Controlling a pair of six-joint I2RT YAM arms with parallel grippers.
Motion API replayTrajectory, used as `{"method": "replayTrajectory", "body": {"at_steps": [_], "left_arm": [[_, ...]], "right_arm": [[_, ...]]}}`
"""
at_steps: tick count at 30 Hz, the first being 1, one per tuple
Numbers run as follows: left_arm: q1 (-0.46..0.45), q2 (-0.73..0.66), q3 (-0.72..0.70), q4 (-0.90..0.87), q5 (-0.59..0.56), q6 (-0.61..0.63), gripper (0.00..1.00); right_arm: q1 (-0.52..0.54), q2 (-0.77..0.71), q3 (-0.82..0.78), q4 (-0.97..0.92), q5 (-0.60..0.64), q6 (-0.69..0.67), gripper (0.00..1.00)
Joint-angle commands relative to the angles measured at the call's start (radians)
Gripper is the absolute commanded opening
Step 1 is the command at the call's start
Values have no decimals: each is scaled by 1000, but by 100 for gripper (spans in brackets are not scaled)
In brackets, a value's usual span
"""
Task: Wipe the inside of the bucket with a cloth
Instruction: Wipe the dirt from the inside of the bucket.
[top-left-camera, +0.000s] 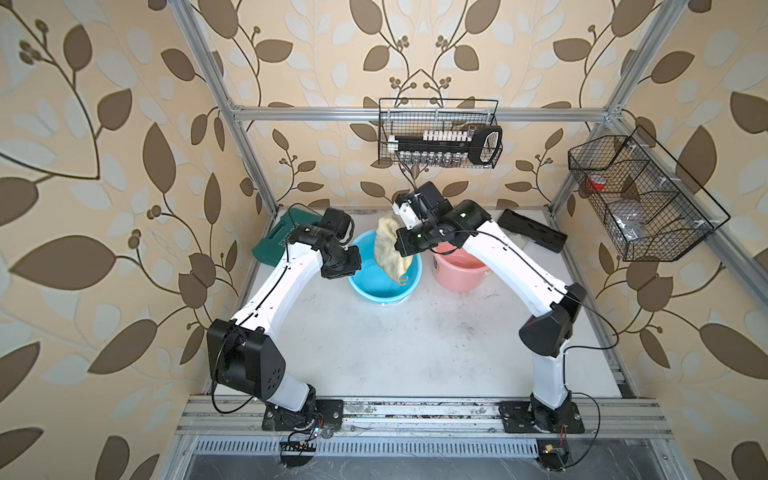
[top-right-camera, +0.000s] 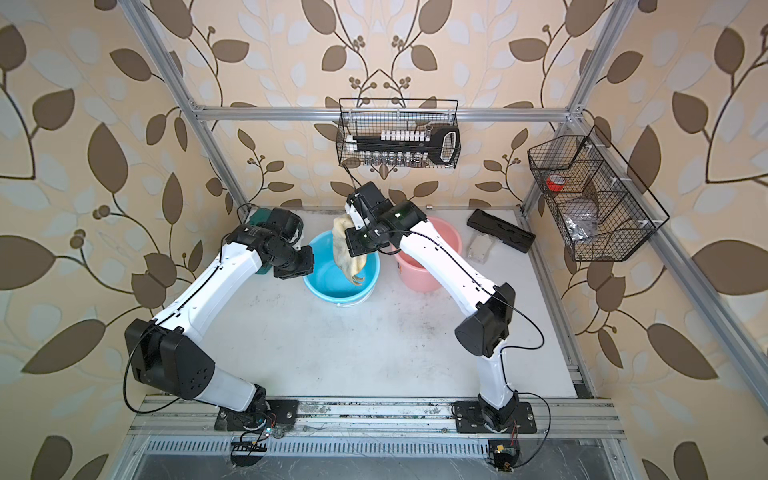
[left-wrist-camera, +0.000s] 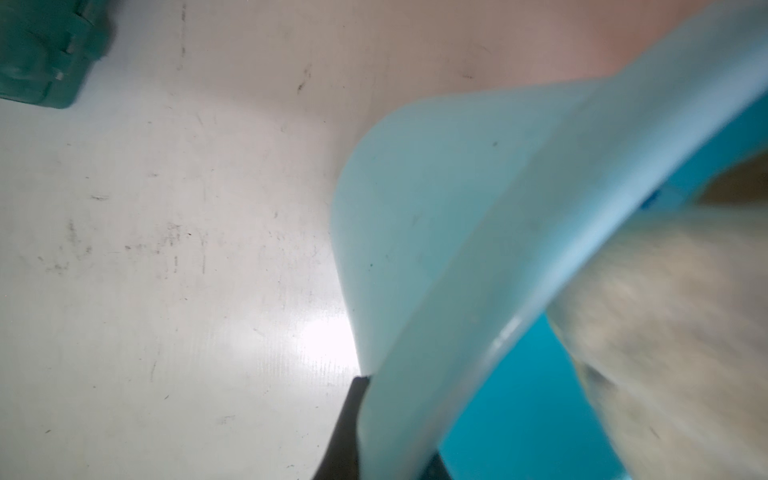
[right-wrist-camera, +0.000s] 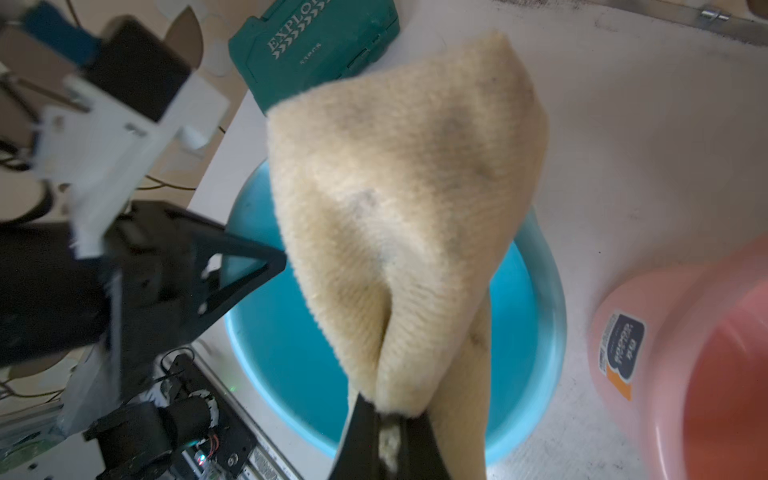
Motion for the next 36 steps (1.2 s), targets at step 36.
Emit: {"method": "replayTrajectory", "body": {"at_steps": [36], "left_arm": [[8,-49,76,-39,147,-55,0]], "right_arm": [[28,165,110,-25,268,19,0]]}}
